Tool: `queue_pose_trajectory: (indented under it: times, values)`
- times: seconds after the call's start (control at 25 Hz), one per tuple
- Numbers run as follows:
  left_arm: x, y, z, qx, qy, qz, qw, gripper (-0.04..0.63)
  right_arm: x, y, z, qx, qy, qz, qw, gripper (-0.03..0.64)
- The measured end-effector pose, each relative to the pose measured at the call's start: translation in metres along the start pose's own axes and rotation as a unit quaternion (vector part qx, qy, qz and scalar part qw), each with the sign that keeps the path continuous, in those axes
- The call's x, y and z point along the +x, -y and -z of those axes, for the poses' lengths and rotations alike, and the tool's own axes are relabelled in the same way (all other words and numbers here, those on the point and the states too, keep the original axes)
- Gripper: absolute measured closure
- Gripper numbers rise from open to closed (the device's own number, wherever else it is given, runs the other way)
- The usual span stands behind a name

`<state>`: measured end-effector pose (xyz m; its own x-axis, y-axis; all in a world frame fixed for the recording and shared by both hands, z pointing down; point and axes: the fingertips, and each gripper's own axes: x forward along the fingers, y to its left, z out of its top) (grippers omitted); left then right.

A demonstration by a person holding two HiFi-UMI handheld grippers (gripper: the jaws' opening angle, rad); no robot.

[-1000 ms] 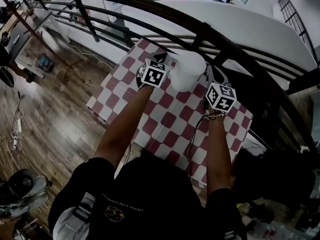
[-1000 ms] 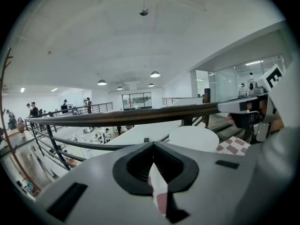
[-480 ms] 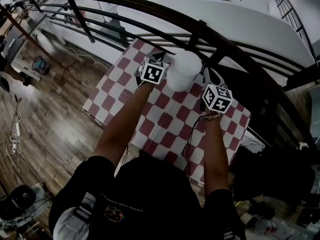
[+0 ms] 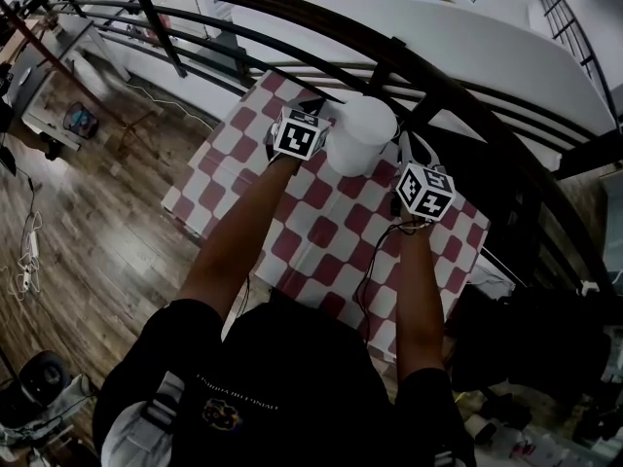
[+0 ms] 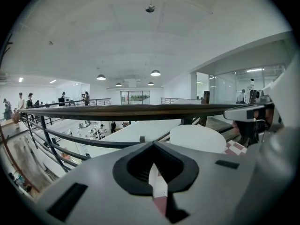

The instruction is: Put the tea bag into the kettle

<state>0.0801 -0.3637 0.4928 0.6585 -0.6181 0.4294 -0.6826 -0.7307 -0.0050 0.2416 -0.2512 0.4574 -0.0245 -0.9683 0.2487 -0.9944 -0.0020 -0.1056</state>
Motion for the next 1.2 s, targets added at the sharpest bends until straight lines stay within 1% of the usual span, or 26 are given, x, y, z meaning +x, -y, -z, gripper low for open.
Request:
queue_pose_trajectory:
  times: [0.24,0.36,0.52,0.64,0.96,1.2]
  values:
    - [0.0,-0.001,0.004,0.004,-0.001,0.0,1.0,0.594,0.0,0.005,0.008,0.01,-0.006,0.006,1.0,0.603]
    - [0.003,0.0,0.006,-0.011,0.002,0.009,0.9999,0.594,0.001,0.007,0.018,0.017,-0.019,0.013,1.0,0.603]
    - [0.003,0.0,0.007,-0.018,-0.002,0.013,0.9998,0.594,0.007,-0.001,0.028,0.017,-0.036,0.003,0.999,0.603]
    - [0.003,0.0,0.005,-0.02,-0.004,0.015,0.9997,0.594,0.01,-0.009,0.027,0.015,-0.037,-0.006,0.999,0.603]
    - [0.001,0.0,0.004,-0.019,-0.001,0.016,0.9997,0.594,0.014,-0.029,0.011,0.005,-0.023,-0.023,0.999,0.603]
    - [0.0,0.001,0.003,-0.014,0.002,0.011,0.9998,0.592,0.015,-0.045,-0.007,0.005,0.02,-0.037,0.999,0.604]
